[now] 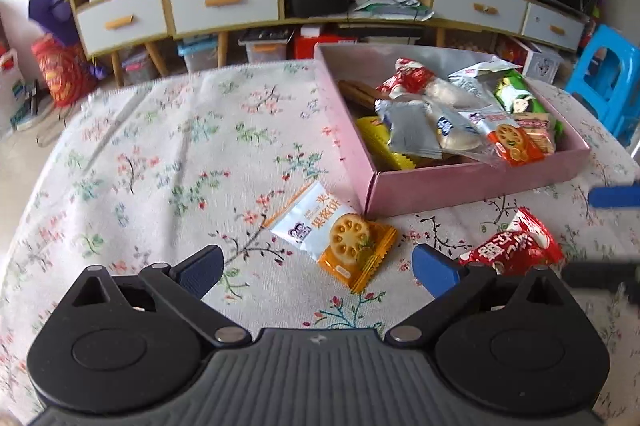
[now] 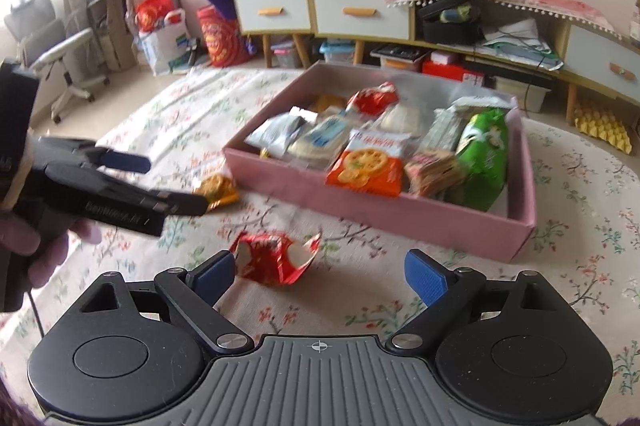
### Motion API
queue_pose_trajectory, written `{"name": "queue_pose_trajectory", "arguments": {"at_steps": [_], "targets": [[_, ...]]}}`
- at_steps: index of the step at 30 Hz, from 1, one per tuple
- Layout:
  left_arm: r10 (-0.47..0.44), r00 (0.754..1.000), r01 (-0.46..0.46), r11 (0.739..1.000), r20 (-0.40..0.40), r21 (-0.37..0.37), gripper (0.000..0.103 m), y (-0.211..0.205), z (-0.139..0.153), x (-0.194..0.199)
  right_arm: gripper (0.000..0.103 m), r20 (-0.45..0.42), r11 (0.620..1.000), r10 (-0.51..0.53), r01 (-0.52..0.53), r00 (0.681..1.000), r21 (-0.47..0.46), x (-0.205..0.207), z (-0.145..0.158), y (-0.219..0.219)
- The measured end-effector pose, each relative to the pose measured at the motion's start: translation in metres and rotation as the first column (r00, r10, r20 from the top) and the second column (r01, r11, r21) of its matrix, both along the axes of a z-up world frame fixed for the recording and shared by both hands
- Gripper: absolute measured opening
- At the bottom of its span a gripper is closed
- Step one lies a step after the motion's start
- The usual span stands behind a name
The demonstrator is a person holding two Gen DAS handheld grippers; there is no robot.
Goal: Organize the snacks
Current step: 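Withdraw both grippers and move the left gripper to the white-orange biscuit pack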
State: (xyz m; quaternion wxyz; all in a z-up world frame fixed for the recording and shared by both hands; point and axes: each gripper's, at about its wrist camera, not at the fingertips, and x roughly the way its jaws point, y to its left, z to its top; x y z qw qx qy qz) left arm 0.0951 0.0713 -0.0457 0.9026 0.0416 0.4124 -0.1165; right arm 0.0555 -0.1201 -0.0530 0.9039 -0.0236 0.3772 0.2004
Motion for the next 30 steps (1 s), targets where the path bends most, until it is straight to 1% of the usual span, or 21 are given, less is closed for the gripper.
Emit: {"name": "queue_pose_trajectory", "arguments": {"at_steps": [2, 4, 6, 11, 15, 19, 24, 30], "targets": [[0.009, 1.000, -0.009, 1.000, -0.015, -0.028, 0.101, -0.001, -0.001, 0.002, 0.094, -0.010, 1.000, 0.020, -0.020, 1.000, -0.013, -0.001, -0.005, 0.007], [0.019, 1.000, -0.020, 0.999, -0.021, -0.036, 0.101, -0.004, -0.002, 0.004, 0.094, -0.015, 0.999, 0.033, -0.033, 0.999, -0.024, -0.001, -0.009, 0.012], [0.038, 0.999, -0.039, 0.999, -0.023, -0.028, 0.101, -0.007, -0.005, 0.006, 0.094, -0.023, 0.999, 0.039, -0.040, 0.999, -0.031, -0.001, -0.012, 0.017], [0.094, 0.995, -0.093, 0.995, -0.027, 0.032, 0.099, -0.012, -0.013, 0.011, 0.094, -0.048, 0.999, 0.039, -0.040, 0.998, -0.020, 0.003, -0.020, 0.022], [0.122, 0.991, -0.121, 0.992, -0.044, 0.027, 0.098, -0.007, -0.015, 0.013, 0.094, -0.064, 0.999, 0.036, -0.037, 0.997, -0.019, 0.007, -0.025, 0.025], [0.110, 0.993, -0.108, 0.994, -0.046, 0.032, 0.095, -0.004, -0.014, 0.008, 0.094, -0.074, 1.000, 0.023, -0.024, 0.997, -0.017, 0.010, -0.027, 0.022], [0.093, 0.994, -0.091, 0.995, -0.054, 0.038, 0.095, 0.002, -0.013, 0.006, 0.094, -0.079, 1.000, 0.005, -0.006, 0.997, -0.018, 0.013, -0.029, 0.017], [0.094, 0.993, -0.092, 0.995, -0.072, 0.038, 0.096, 0.018, -0.012, 0.000, 0.094, -0.069, 0.998, 0.023, -0.027, 0.997, -0.050, 0.010, -0.030, 0.019]]}}
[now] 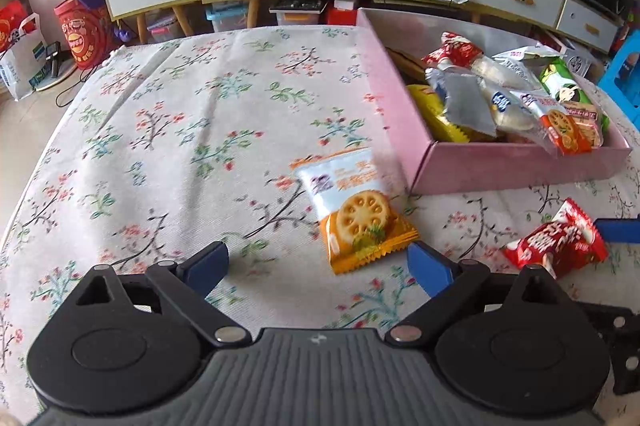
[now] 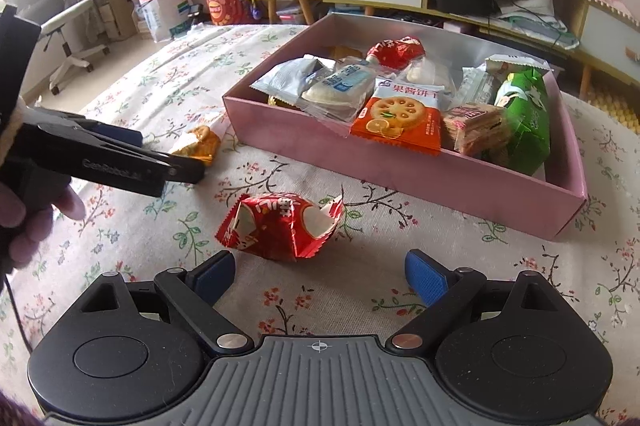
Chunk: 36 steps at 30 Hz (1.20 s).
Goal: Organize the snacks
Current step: 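Withdraw both grippers and move the left gripper to the white-orange biscuit pack, then grasp the biscuit pack with the left gripper while the right grasps the red chip bag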
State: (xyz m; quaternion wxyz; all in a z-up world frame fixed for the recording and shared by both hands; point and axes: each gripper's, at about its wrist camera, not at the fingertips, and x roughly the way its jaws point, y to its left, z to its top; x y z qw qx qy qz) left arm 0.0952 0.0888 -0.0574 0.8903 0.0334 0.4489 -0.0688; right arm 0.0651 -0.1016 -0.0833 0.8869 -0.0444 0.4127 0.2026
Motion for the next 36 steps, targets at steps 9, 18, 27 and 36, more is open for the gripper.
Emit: {"name": "queue_pose_trajectory", "arguments": {"at_steps": [9, 18, 27, 36], "targets": [[-0.007, 1.000, 0.007, 1.000, -0.026, 0.008, 0.098, 0.007, 0.004, -0.003, 0.094, 0.032, 0.997, 0.063, -0.061, 0.998, -0.053, -0.007, -0.002, 0.017], [0.007, 1.000, -0.007, 0.997, 0.002, -0.073, 0.086, -0.013, 0.003, 0.008, 0.094, 0.065, 0.999, 0.039, -0.040, 0.997, 0.003, -0.005, -0.006, 0.022], [0.054, 0.998, -0.052, 0.997, 0.030, -0.048, 0.045, -0.013, 0.004, 0.011, 0.087, 0.080, 0.996, -0.020, 0.013, 0.997, 0.093, 0.000, -0.004, 0.011], [0.009, 1.000, -0.009, 0.997, 0.007, -0.076, 0.043, -0.007, 0.006, 0.002, 0.048, 0.073, 0.993, 0.020, -0.028, 0.997, 0.113, -0.002, 0.003, 0.009]]}}
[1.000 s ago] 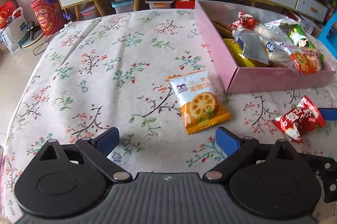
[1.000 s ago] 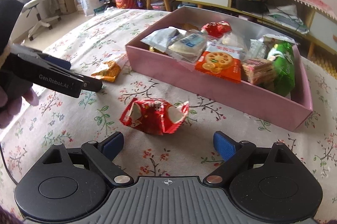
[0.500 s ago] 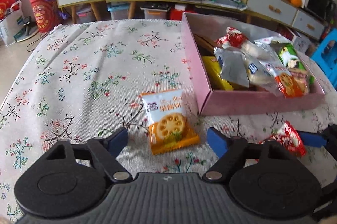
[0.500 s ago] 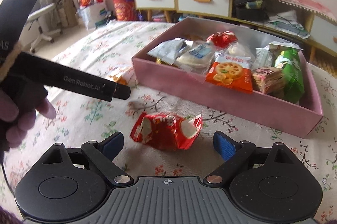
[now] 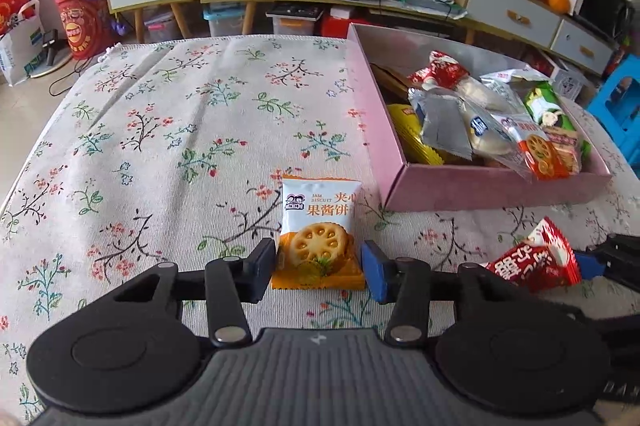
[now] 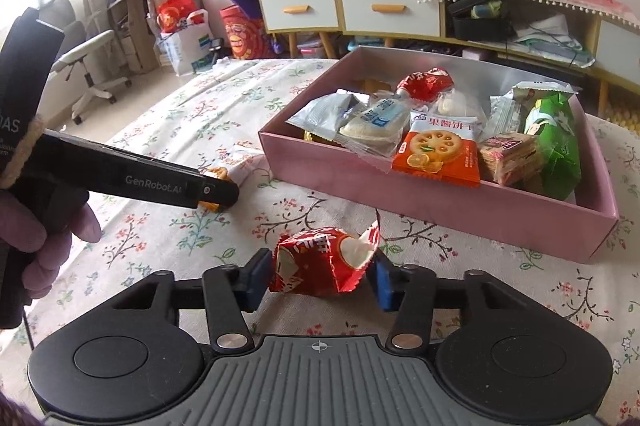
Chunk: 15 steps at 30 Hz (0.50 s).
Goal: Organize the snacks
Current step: 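Grasp the biscuit pack with the left gripper while the right grasps the red chip bag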
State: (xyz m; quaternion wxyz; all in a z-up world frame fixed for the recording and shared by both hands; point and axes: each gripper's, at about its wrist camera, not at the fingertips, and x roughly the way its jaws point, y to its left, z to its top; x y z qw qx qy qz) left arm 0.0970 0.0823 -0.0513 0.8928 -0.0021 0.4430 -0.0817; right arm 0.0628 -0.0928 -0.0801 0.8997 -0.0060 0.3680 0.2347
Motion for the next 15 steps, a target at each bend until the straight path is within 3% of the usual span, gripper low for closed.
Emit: {"name": "queue_pose_trajectory", "arguments": {"at_steps": [10, 15], "targets": [[-0.112, 0.993, 0.111, 0.994, -0.030, -0.022, 0.043, -0.007, 0.002, -0.024, 0.048, -0.007, 0.999, -0.042, 0.042, 0.999, -0.025, -0.016, 0.000, -0.030], [-0.195, 0.980, 0.195, 0.981, -0.030, -0.012, 0.046, -0.024, 0.000, -0.035, 0.053, -0.011, 0.996, -0.085, 0.085, 0.996, -0.026, -0.021, -0.001, -0.045]]}}
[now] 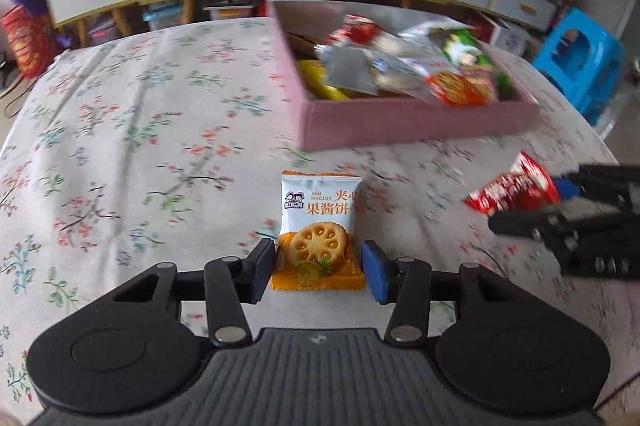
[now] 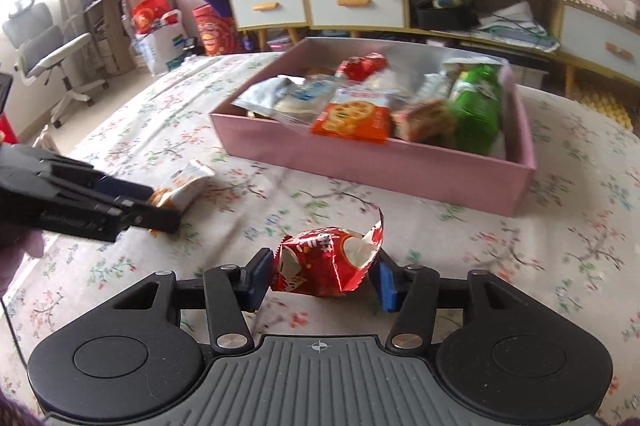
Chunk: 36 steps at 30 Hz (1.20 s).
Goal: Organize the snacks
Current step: 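Grasp the biscuit pack with the left gripper while the right grasps the red chip bag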
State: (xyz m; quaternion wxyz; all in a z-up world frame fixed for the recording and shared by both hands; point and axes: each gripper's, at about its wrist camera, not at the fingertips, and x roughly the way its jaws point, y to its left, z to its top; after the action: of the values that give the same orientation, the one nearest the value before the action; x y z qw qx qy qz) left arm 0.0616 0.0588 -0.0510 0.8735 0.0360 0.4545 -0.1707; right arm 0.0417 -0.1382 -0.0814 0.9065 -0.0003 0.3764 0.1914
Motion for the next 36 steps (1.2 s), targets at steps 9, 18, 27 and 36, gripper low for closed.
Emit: {"name": "queue_pose_trajectory", "arguments": {"at_steps": [9, 18, 27, 36], "targets": [[-0.025, 0.999, 0.022, 0.998, 0.043, 0.060, 0.061, -0.018, -0.007, 0.001, 0.063, -0.009, 1.000, 0.016, -0.016, 1.000, -0.024, -0.001, -0.007, 0.003], [-0.017, 0.998, 0.013, 0.998, 0.053, 0.068, 0.037, -0.022, -0.004, 0.000, 0.046, -0.005, 1.000, -0.014, 0.014, 1.000, -0.007, 0.011, -0.006, 0.007], [0.012, 0.999, -0.014, 0.999, 0.053, 0.037, 0.036, -0.018, 0.005, 0.001, 0.041, 0.000, 1.000, -0.014, 0.014, 1.000, -0.003, 0.011, 0.002, 0.008], [0.013, 0.991, -0.010, 1.000, 0.132, -0.023, 0.036, -0.020, 0.037, 0.001, 0.041, 0.062, 0.997, -0.041, 0.038, 0.997, 0.061, 0.013, 0.037, 0.001]]}}
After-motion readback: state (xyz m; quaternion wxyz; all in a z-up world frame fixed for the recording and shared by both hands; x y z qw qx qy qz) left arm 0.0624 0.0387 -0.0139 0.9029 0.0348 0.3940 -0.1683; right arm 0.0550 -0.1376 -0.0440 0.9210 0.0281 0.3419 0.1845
